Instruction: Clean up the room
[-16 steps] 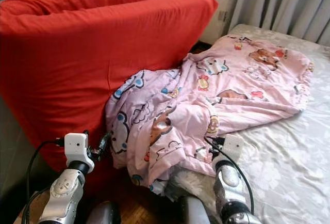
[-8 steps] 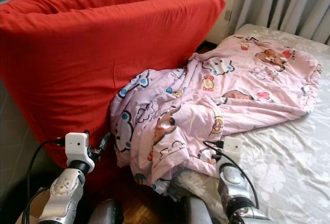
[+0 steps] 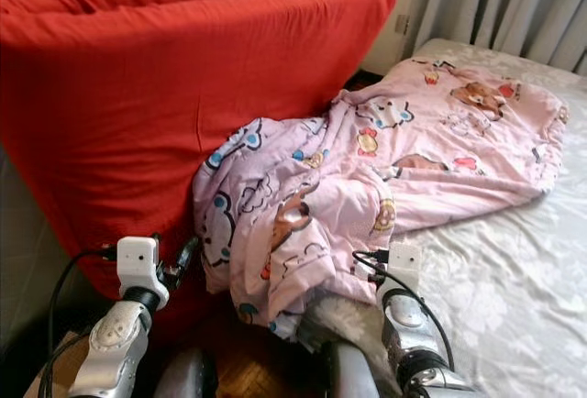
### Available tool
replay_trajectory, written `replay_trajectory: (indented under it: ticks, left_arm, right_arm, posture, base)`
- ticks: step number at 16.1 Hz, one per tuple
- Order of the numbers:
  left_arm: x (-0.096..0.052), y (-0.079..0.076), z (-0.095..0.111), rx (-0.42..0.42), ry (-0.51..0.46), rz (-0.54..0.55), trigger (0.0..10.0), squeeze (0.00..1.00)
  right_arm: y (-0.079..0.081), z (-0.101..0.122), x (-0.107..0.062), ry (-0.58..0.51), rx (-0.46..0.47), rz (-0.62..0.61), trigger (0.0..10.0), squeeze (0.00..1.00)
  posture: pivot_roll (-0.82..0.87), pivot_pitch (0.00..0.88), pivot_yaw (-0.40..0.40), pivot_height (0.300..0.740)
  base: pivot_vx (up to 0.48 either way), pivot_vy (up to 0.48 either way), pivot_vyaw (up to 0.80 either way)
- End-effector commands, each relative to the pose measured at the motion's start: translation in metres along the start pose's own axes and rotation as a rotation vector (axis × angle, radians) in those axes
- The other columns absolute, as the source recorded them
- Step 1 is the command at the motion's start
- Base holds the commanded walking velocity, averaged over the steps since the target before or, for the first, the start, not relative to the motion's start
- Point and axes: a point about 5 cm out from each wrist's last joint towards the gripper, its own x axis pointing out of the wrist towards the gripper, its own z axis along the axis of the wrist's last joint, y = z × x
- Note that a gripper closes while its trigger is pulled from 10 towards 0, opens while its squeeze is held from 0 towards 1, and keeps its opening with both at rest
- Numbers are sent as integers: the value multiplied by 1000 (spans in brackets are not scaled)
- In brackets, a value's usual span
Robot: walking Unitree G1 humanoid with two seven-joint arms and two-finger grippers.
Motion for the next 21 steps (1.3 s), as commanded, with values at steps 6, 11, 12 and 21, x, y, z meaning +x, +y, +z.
replay_trajectory:
  ticks: [6,11,12,21]
  left_arm:
    - [-3,-1,2,12,3,-17,10000,0]
    - [-5,7,6,30,5,-9,10000,0]
    - [-5,9,8,33,1,-6,10000,0]
    - [6,18,52,-58,-110,45,10000,0]
  right_arm:
    - [-4,-2,0,19,4,-11,10000,0]
    - [-6,-5,1,77,0,-18,10000,0]
    - [-6,-5,1,77,-3,-17,10000,0]
    - [-15,7,3,9,48,-41,10000,0]
  posture:
    - [-38,67,0,572]
    - [-18,103,1,572]
    - [-17,107,1,572]
    - [3,226,19,572]
  base:
    - [0,0,0]
    - [0,0,0]
    - [0,0,0]
    - [0,0,0]
